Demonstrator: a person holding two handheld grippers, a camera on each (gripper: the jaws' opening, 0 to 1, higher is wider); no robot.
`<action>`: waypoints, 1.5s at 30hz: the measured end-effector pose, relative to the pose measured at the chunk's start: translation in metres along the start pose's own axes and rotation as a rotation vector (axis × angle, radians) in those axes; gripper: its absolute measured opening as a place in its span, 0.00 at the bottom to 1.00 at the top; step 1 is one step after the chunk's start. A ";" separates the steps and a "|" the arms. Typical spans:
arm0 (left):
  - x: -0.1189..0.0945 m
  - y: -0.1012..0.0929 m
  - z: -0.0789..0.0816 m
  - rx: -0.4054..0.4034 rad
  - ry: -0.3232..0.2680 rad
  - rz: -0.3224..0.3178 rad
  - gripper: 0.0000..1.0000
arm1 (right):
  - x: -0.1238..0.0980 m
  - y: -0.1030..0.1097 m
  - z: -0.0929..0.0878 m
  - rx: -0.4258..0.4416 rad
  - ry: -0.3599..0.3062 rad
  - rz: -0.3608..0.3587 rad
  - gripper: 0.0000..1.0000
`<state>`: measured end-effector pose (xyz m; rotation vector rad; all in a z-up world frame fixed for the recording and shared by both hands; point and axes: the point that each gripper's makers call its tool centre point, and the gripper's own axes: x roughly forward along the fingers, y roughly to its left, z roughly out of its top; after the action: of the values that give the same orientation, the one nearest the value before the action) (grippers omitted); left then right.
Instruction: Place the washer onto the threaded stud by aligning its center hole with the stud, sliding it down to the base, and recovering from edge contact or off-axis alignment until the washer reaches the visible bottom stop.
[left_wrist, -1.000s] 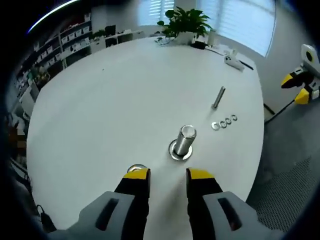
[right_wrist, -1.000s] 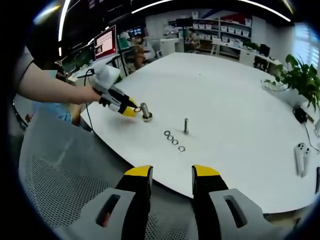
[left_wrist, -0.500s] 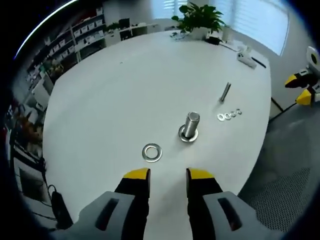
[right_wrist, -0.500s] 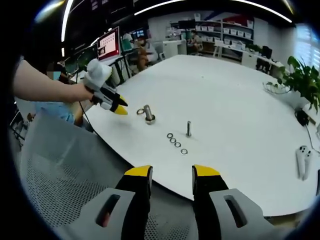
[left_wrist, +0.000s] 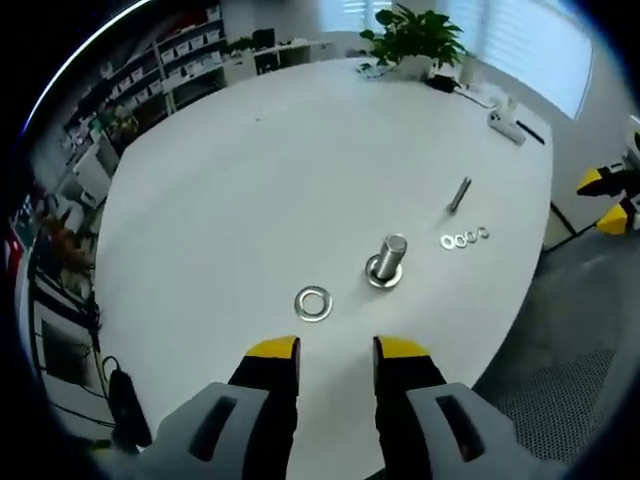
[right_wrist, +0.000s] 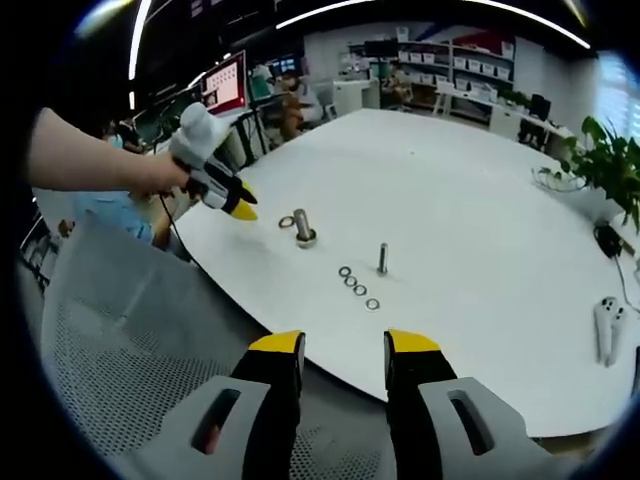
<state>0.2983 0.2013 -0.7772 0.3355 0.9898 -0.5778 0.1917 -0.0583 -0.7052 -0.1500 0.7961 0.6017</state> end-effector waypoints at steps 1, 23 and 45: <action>0.003 0.000 -0.002 0.014 0.013 -0.002 0.27 | 0.001 0.000 0.000 -0.001 0.001 0.002 0.34; 0.058 0.014 0.000 0.086 0.118 -0.036 0.28 | 0.001 -0.004 -0.003 0.011 0.012 -0.015 0.33; 0.075 0.022 0.006 0.152 0.291 -0.075 0.25 | 0.000 -0.009 -0.004 0.016 0.015 -0.027 0.32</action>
<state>0.3465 0.1930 -0.8383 0.5297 1.2447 -0.6863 0.1941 -0.0670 -0.7094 -0.1509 0.8122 0.5696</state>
